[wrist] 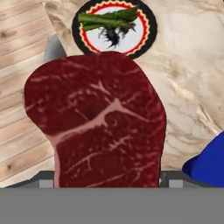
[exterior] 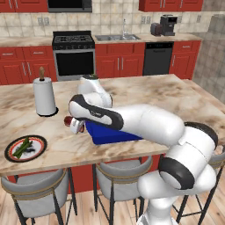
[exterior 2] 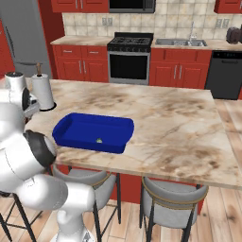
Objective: Create a steak meal by picking up the steak and asparagus from the tray and placing them on the plate. Leave the radish on the tray.
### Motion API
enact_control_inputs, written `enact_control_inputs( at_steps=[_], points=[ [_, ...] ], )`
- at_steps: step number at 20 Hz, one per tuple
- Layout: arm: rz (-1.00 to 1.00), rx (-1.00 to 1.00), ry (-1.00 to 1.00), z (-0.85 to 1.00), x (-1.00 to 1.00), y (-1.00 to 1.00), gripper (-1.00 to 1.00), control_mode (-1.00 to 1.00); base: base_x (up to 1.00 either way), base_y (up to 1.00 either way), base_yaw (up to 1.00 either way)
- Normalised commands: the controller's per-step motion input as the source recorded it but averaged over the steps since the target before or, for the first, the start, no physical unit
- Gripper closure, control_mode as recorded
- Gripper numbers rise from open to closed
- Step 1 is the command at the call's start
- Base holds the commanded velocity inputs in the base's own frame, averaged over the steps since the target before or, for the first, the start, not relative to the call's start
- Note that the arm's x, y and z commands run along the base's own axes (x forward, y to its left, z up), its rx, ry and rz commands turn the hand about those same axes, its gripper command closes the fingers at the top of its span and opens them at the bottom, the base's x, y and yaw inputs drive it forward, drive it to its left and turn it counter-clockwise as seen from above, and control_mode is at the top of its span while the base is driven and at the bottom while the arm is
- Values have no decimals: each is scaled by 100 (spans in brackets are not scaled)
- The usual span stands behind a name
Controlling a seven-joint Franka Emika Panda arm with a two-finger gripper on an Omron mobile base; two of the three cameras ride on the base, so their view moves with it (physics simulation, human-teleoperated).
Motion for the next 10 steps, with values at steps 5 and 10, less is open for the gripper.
enact_control_inputs(
  at_steps=[5,10],
  points=[
    [13,0,0,-41,-8,74,100,-100,0,0,0],
    [9,0,11,-24,0,68,100,-100,0,0,0]
  ],
)
